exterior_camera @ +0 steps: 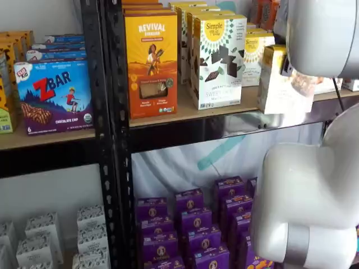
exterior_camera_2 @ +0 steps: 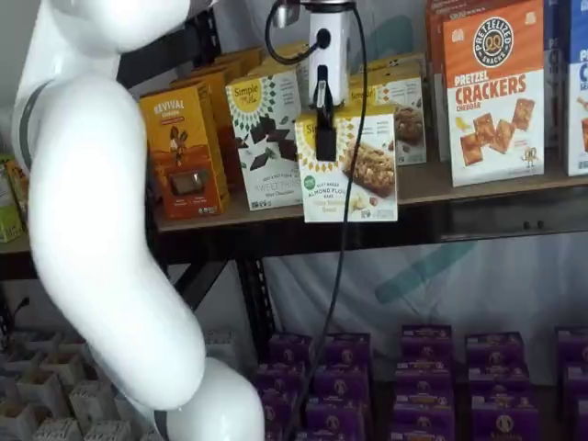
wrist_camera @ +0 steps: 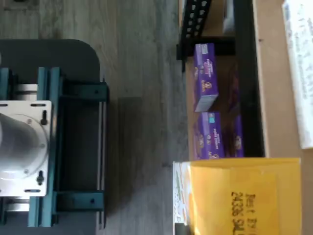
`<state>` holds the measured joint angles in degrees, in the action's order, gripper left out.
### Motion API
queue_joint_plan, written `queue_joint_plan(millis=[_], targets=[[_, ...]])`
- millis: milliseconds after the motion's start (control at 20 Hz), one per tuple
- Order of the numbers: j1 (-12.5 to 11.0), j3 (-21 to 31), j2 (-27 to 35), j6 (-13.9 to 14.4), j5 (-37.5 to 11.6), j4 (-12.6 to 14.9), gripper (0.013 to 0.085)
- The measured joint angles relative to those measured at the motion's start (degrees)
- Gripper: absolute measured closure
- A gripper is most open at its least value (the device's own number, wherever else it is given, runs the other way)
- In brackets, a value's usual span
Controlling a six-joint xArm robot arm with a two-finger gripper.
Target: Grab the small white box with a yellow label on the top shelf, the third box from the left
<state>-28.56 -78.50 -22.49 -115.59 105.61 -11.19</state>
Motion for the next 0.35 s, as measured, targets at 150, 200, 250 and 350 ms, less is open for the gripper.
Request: queue_joint_plan(millis=[150,200,250,350], targets=[[-0.1,1.6,-2.0,-0.1,0.7,0.5,0.0650],[-0.1,2.1,-2.6,-0.2,0.8,0.5,0.0650],[-0.2,2.3,-2.8,-0.2,0.9,0.5,0.0650],[-0.4,2.9,-3.5,-0.4,1.3,0.4,0.0650]])
